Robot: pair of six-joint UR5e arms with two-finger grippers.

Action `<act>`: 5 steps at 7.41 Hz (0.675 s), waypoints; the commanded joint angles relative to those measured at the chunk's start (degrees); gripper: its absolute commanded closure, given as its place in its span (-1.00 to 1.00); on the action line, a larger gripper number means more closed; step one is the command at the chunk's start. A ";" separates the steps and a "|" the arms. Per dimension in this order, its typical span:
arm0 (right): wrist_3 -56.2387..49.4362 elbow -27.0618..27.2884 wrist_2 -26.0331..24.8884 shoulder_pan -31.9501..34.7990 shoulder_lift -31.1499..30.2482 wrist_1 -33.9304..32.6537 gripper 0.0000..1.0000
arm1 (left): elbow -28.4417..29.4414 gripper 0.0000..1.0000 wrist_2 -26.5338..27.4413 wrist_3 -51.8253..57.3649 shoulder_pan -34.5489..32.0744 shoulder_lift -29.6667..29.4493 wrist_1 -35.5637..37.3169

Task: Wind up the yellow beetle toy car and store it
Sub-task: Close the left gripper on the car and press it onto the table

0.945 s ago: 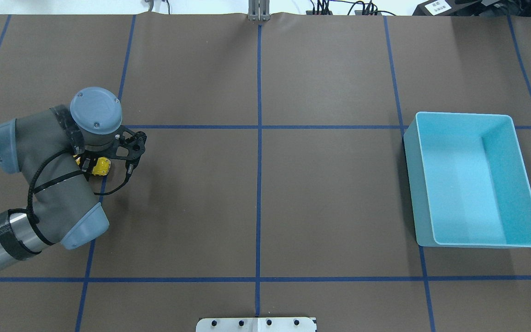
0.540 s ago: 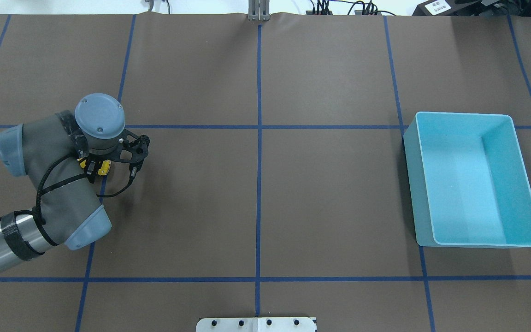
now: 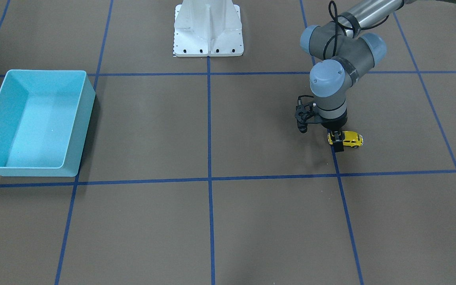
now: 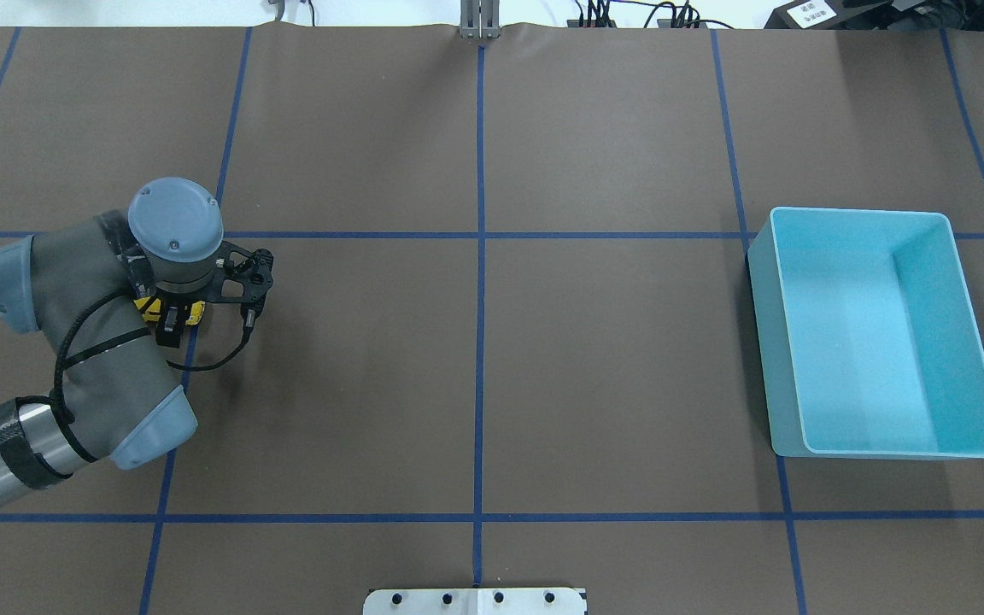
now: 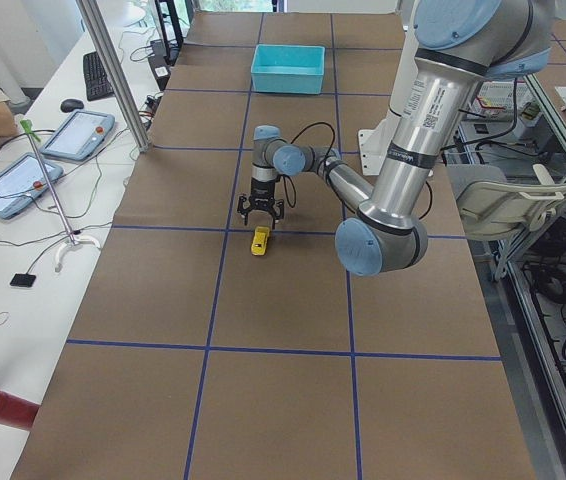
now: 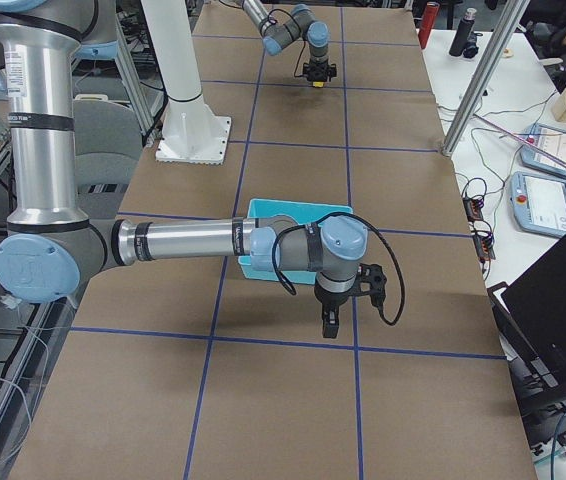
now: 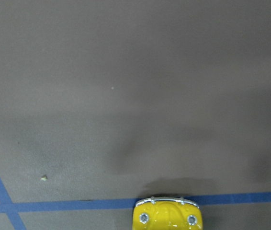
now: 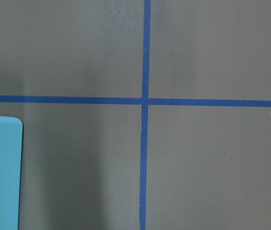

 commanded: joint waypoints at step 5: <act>0.00 -0.09 0.02 0.00 0.00 0.00 -0.99 | 1.06 -0.46 -0.07 0.02 0.79 0.89 -2.63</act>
